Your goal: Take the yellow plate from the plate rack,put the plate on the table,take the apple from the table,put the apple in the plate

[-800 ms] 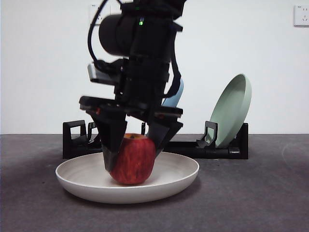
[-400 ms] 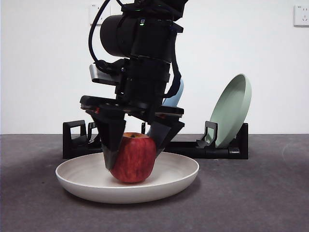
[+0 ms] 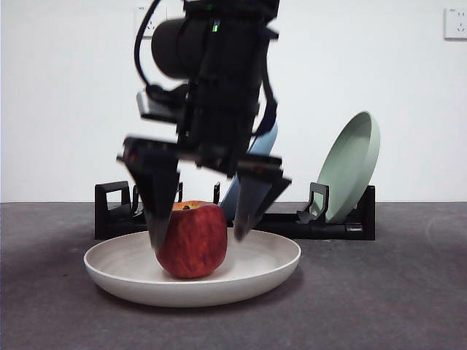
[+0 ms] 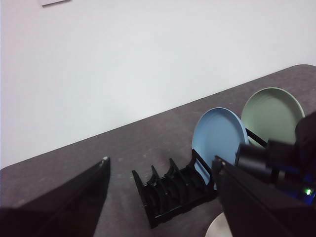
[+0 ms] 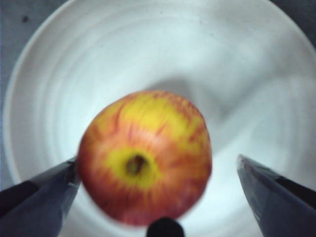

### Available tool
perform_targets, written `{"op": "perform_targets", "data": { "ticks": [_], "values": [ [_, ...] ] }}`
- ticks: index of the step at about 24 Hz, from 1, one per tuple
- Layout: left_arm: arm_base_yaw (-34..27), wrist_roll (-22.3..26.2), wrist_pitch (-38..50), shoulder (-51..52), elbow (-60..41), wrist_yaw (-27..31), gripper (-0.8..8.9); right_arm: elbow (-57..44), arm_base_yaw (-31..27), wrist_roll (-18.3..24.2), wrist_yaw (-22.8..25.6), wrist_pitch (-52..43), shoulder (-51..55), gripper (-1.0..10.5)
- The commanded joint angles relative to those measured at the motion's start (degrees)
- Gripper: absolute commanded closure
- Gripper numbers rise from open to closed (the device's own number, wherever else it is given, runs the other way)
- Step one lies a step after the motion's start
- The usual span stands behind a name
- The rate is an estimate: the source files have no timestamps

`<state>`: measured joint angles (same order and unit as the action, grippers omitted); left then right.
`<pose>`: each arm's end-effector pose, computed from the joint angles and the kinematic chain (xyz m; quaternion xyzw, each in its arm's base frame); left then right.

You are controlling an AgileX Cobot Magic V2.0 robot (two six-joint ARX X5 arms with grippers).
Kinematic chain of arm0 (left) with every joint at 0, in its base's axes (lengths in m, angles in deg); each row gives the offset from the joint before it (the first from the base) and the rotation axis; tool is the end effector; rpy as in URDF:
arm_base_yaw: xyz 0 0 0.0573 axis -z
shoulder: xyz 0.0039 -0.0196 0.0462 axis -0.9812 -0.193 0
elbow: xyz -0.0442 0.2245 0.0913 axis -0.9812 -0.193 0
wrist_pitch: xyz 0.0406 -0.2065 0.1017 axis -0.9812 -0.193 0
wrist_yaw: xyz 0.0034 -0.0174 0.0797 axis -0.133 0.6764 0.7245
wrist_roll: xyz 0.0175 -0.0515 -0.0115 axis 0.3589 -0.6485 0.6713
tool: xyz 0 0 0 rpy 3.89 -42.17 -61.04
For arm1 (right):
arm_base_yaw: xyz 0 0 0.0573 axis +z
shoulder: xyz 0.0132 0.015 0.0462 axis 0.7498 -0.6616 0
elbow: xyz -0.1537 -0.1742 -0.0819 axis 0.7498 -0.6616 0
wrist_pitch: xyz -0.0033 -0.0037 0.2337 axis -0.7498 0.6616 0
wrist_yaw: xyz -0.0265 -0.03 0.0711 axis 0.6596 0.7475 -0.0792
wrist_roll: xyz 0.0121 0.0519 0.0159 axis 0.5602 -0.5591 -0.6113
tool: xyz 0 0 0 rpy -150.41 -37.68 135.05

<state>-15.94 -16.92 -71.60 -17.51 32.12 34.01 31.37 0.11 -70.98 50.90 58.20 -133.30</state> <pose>0.0637 -0.0734 0.3902 0.0885 0.0679 -0.1360 0.9844 0.2474 0.2828 0.1892 -0.2133 0.5690 0.3122 0.7303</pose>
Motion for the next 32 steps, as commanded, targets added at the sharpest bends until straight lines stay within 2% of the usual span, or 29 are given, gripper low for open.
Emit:
{"op": "perform_targets", "data": {
  "ticks": [1,5,9,12,14,17,18,19,20,21,24,28,32],
  "values": [
    [0.0,0.4,0.9,-0.5,-0.2,-3.5,4.68,0.9,0.0,0.4,0.2,0.2,5.6,3.8],
    [0.0,4.7,2.8,-2.4,-0.2,-9.4,4.68,0.9,-1.1,1.8,0.3,0.5,12.5,3.8],
    [-0.1,9.3,5.0,-5.6,-0.2,-10.6,4.69,0.9,-3.1,1.9,0.2,1.6,19.8,3.8],
    [-0.1,11.3,5.2,-8.3,-0.2,-13.6,4.69,0.9,-4.9,2.2,0.2,2.9,25.0,3.9],
    [-0.3,12.4,5.2,-9.9,-0.2,-15.1,4.69,0.9,-6.3,3.0,0.3,4.2,28.2,4.7],
    [-1.7,14.3,5.2,-12.3,-0.2,-18.3,4.78,0.9,-8.4,3.5,0.3,6.3,32.4,6.8],
    [-2.4,14.4,5.2,-13.2,-0.2,-19.6,5.23,0.9,-9.2,3.5,0.3,7.0,33.7,7.6],
    [-3.1,14.4,5.2,-14.0,-0.2,-21.0,6.10,0.9,-10.0,3.5,0.3,7.9,35.0,8.3],
    [-4.4,14.4,4.9,-15.1,-0.2,-22.8,7.56,0.9,-11.2,4.0,0.2,9.3,36.7,9.0],
    [-6.0,14.4,4.9,-16.1,-0.2,-24.1,8.30,0.9,-12.3,4.8,0.3,10.6,38.2,9.5],
    [-12.7,14.1,3.1,-17.9,-0.2,-29.8,8.22,0.9,-14.5,5.0,0.2,12.0,41.7,9.6],
    [-26.8,9.7,1.3,-17.8,-0.3,-46.9,8.22,-1.8,-15.9,4.9,0.2,8.8,46.0,9.6],
    [-39.4,7.9,2.5,-17.0,-2.4,-59.8,8.22,-13.6,-16.0,2.5,0.2,-0.4,52.2,9.6]
  ]
}}
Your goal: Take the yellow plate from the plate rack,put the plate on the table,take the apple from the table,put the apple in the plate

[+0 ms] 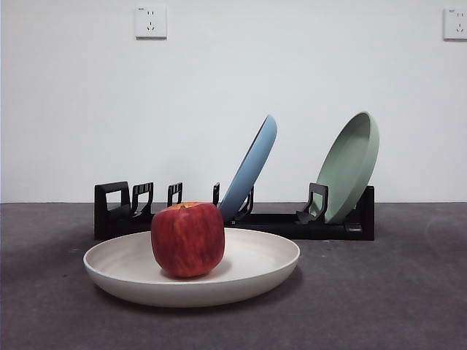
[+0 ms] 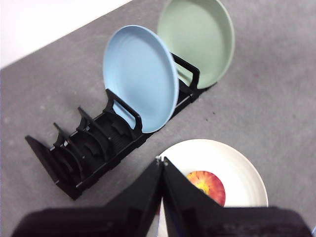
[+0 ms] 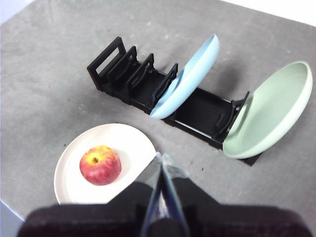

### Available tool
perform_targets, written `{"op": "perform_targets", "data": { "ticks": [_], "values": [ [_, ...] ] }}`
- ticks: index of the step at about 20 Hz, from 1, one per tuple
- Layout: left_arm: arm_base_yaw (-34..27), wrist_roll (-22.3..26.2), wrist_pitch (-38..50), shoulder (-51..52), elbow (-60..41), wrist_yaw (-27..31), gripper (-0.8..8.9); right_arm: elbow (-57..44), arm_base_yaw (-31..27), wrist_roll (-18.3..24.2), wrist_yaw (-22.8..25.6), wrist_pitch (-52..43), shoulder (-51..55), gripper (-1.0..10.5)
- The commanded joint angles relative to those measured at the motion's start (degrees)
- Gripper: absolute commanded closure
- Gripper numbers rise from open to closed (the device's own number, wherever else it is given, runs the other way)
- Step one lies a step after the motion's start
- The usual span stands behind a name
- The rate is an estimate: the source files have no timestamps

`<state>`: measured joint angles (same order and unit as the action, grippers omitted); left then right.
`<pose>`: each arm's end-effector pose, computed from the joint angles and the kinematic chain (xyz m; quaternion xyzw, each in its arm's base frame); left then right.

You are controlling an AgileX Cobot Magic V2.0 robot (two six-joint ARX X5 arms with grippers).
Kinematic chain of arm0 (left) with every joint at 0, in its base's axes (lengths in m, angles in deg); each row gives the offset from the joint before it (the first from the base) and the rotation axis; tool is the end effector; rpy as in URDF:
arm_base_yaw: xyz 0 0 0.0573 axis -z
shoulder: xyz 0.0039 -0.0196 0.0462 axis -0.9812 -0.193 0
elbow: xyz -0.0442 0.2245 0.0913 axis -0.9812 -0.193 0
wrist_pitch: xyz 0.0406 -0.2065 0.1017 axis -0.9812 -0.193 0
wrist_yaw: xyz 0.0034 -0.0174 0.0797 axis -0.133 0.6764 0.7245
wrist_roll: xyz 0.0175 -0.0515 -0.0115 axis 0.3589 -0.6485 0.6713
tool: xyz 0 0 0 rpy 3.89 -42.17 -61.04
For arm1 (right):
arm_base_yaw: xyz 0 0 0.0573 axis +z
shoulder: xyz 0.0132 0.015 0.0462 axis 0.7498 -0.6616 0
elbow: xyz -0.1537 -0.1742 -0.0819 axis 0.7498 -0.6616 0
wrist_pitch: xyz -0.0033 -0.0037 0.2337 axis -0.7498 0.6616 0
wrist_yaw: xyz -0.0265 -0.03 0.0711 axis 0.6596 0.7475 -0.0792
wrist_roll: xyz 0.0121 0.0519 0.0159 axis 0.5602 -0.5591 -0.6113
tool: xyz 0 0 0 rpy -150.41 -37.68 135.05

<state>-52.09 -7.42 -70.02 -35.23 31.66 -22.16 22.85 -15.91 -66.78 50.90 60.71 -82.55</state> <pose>0.1657 -0.0893 0.3488 0.1092 0.2327 -0.3155 0.9134 0.1592 0.1030 0.3883 -0.0763 0.2906 0.2769 0.9127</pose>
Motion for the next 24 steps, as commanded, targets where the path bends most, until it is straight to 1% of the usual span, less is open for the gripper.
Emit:
{"op": "perform_targets", "data": {
  "ticks": [1,3,5,8,10,12,14,16,17,18,24],
  "values": [
    [-5.2,-2.6,2.3,1.4,-3.8,-4.7,8.22,-9.2,0.0,-2.7,0.2,-5.6,3.0,9.6],
    [-8.5,-5.2,5.8,3.9,-9.2,-4.8,8.22,-17.9,0.0,-5.4,0.2,-11.8,6.2,9.6],
    [-10.2,-8.0,9.8,8.0,-16.3,-4.7,8.22,-26.9,0.1,-8.2,0.2,-18.2,9.4,9.6],
    [-10.4,-13.2,14.8,16.2,-27.2,-4.0,8.22,-38.8,0.4,-12.3,0.5,-26.5,13.6,9.6],
    [-10.4,-15.8,15.6,21.4,-32.7,-1.6,8.22,-44.7,1.2,-14.1,3.0,-29.8,16.0,9.6],
    [-10.4,-18.0,15.6,26.0,-36.9,-0.4,8.22,-49.0,2.6,-15.4,3.9,-31.9,18.1,9.6],
    [-10.4,-18.8,15.5,29.6,-39.2,1.4,8.22,-51.2,4.3,-15.4,6.1,-32.9,19.1,9.6],
    [-10.4,-19.2,16.0,30.9,-39.4,1.3,8.21,-51.2,5.2,-15.4,7.8,-33.5,19.1,9.6],
    [-10.4,-21.4,15.4,30.9,-39.2,1.3,8.17,-51.2,5.2,-15.5,7.7,-33.6,19.1,9.6],
    [-10.4,-22.4,15.0,30.9,-39.1,1.4,8.17,-51.2,5.2,-15.4,7.6,-33.5,19.1,9.5],
    [-10.4,-22.4,15.0,30.1,-39.1,1.4,8.17,-51.2,5.2,-15.4,7.6,-32.9,19.2,9.5]
  ]
}}
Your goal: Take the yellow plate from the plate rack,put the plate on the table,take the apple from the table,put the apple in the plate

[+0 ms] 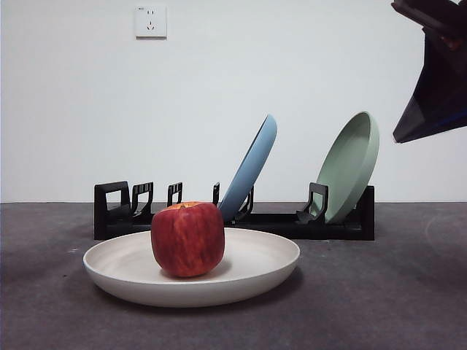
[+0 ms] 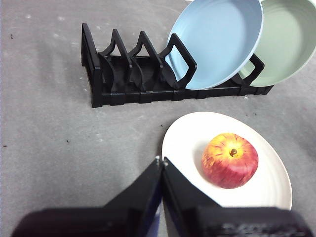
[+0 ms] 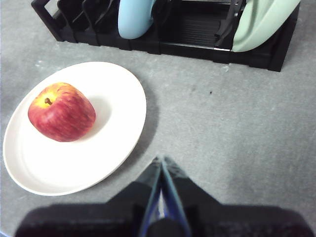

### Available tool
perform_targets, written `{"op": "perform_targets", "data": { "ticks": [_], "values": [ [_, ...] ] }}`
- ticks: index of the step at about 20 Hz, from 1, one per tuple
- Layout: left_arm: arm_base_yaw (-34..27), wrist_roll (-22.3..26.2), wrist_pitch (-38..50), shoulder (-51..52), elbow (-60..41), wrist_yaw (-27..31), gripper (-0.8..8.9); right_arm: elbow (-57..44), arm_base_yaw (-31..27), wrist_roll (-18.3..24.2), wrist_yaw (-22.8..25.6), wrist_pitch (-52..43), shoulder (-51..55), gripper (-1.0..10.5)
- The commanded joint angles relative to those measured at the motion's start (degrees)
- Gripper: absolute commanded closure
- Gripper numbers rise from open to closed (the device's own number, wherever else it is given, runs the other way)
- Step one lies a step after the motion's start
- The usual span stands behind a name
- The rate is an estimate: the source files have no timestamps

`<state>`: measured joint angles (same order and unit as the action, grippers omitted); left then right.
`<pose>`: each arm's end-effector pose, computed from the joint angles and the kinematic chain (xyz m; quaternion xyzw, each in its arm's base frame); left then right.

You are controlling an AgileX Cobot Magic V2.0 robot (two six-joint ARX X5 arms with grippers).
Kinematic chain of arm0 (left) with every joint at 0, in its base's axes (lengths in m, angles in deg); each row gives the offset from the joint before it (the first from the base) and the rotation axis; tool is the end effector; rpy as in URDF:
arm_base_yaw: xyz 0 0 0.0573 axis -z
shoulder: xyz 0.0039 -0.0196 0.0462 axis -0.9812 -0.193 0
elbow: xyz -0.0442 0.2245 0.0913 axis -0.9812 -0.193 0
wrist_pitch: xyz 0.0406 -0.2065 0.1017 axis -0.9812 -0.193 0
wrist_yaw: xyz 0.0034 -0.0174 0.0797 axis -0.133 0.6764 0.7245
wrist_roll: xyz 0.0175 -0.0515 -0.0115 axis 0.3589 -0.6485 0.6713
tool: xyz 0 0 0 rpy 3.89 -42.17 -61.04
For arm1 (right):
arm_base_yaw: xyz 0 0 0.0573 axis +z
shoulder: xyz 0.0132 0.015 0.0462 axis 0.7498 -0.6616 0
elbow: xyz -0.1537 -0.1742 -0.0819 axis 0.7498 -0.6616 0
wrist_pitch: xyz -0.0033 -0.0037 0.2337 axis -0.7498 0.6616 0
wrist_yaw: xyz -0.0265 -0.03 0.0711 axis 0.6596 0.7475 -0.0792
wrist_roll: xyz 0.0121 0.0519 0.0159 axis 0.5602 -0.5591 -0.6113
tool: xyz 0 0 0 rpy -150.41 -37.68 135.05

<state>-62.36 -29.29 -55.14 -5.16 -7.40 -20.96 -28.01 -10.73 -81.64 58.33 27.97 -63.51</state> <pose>0.1125 -0.0379 0.2279 -0.0943 0.2307 -0.1809 0.9514 0.1278 0.0951 0.2180 0.0153 0.3040 0.2222 0.9262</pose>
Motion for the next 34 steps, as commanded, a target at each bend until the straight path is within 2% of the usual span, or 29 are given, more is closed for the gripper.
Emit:
{"op": "perform_targets", "data": {
  "ticks": [1,5,6,7,8,11,13,16,23,28,34],
  "values": [
    [-0.1,-0.5,0.1,0.1,0.0,0.2,8.17,-0.3,0.0,-0.5,0.2,-0.2,0.2,9.5],
    [-0.1,-0.5,-0.1,0.3,0.0,0.2,8.17,-0.3,0.0,-0.5,0.2,-0.2,0.2,9.5],
    [-0.3,0.8,-0.4,1.7,0.0,0.7,8.17,-0.3,0.0,-0.5,0.2,-0.2,0.2,9.5],
    [-1.0,5.8,-0.3,3.2,0.0,2.4,8.17,-0.3,0.0,-0.5,0.2,-0.2,0.2,9.5],
    [-1.8,8.8,-0.3,5.1,-0.1,3.1,8.17,-0.3,0.0,-0.5,0.2,-0.2,0.2,9.5],
    [-5.3,15.3,0.2,11.6,-0.3,3.1,8.17,-0.3,0.0,-0.5,0.2,-0.2,0.2,9.5],
    [-7.8,18.1,1.5,15.2,-1.9,2.8,8.17,-0.3,0.0,-0.5,0.2,-0.2,0.2,9.5],
    [-10.9,19.1,3.0,19.8,-6.6,2.8,8.17,-0.3,0.0,-0.5,0.2,-0.2,0.2,9.5],
    [-12.1,18.4,17.4,25.0,-23.3,0.9,8.17,-0.3,0.0,-0.5,0.2,-0.2,0.2,9.5],
    [-12.2,17.7,12.0,26.8,-25.1,0.4,8.17,-0.3,0.0,-0.5,0.2,-0.2,0.2,9.5],
    [-12.1,17.7,12.6,26.8,-25.1,0.2,8.17,-0.3,0.0,-0.5,0.2,-0.2,0.2,9.5]
  ]
}}
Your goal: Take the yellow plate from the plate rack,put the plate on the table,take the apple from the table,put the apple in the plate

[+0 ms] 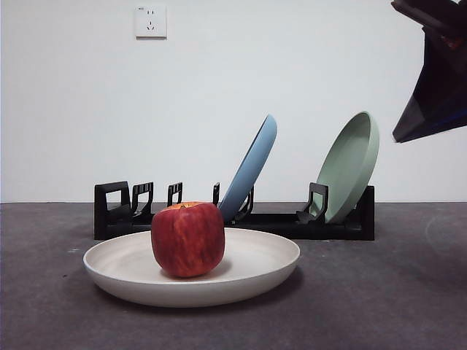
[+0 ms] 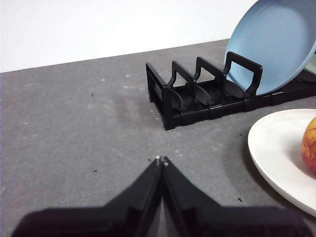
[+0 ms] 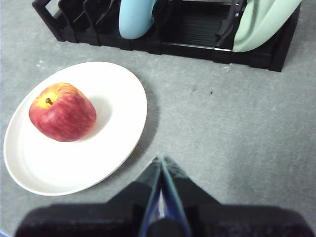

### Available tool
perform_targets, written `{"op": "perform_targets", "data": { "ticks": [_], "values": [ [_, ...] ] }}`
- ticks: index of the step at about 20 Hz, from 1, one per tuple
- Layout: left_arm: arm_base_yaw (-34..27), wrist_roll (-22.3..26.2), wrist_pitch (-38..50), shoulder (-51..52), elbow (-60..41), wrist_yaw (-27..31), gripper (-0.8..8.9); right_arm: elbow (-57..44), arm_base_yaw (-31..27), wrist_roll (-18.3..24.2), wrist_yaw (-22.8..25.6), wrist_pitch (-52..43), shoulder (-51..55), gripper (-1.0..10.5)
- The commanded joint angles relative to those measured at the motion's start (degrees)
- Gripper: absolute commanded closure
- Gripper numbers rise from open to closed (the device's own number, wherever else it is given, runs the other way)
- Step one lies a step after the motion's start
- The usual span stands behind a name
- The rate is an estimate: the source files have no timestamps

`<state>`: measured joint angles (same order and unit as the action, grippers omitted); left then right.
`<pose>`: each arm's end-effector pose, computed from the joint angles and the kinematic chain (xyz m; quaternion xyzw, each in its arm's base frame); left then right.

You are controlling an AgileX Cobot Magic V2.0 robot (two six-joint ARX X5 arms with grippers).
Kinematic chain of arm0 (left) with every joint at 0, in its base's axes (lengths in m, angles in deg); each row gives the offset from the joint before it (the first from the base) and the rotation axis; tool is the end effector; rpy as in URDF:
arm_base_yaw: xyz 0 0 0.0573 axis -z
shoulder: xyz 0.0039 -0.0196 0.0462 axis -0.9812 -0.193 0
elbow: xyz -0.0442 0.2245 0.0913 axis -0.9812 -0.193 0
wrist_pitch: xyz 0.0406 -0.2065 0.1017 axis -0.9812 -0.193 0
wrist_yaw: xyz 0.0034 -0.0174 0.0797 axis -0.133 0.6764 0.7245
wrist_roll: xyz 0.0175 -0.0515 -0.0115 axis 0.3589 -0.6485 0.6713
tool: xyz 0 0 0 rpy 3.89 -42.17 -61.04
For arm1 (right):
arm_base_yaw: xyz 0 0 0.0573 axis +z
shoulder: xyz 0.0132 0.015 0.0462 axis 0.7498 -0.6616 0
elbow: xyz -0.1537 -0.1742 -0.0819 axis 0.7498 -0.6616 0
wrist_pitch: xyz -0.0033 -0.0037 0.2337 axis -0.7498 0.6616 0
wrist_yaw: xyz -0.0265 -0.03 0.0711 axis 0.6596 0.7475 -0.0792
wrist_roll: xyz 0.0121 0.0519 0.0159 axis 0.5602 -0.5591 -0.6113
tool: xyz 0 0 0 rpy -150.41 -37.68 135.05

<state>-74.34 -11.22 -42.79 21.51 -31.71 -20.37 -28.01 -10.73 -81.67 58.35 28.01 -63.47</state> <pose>0.0963 -0.0117 0.1511 0.0401 0.0776 -0.1057 0.9906 0.1277 0.0950 0.2180 0.0155 0.3041 0.2220 0.9263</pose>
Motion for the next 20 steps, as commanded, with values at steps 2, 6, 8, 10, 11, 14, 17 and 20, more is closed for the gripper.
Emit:
{"op": "perform_targets", "data": {
  "ticks": [2,6,8,10,11,14,17,20],
  "values": [
    [-0.2,-0.4,0.2,0.2,-0.8,-0.3,8.17,-0.3,0.0,-0.5,0.2,-0.2,0.1,9.5],
    [-0.2,-0.4,0.2,0.2,-0.8,-0.3,8.17,-0.3,0.0,-0.5,0.2,-0.2,0.1,9.5],
    [-0.2,-0.4,0.2,0.2,-0.8,-0.3,8.17,-0.3,0.0,-0.5,0.2,-0.2,0.1,9.5],
    [-0.2,-0.4,0.2,0.2,-0.8,-0.3,8.17,-0.3,0.0,0.1,0.9,-0.3,0.2,9.5],
    [-0.2,-0.4,0.2,0.2,-0.8,-0.3,8.17,-0.3,0.0,0.2,1.9,-0.1,0.4,9.5],
    [-0.2,-0.4,0.2,0.2,-0.8,-0.3,8.17,-0.3,-2.2,1.2,1.6,5.3,8.9,9.5],
    [-0.2,-0.4,0.2,0.2,-0.8,-0.4,8.17,-0.4,-9.3,2.7,1.3,8.2,19.4,9.5],
    [-0.2,-0.4,0.2,0.2,-0.8,-0.3,8.17,-0.7,-19.7,9.8,0.0,7.6,28.6,9.5]
  ]
}}
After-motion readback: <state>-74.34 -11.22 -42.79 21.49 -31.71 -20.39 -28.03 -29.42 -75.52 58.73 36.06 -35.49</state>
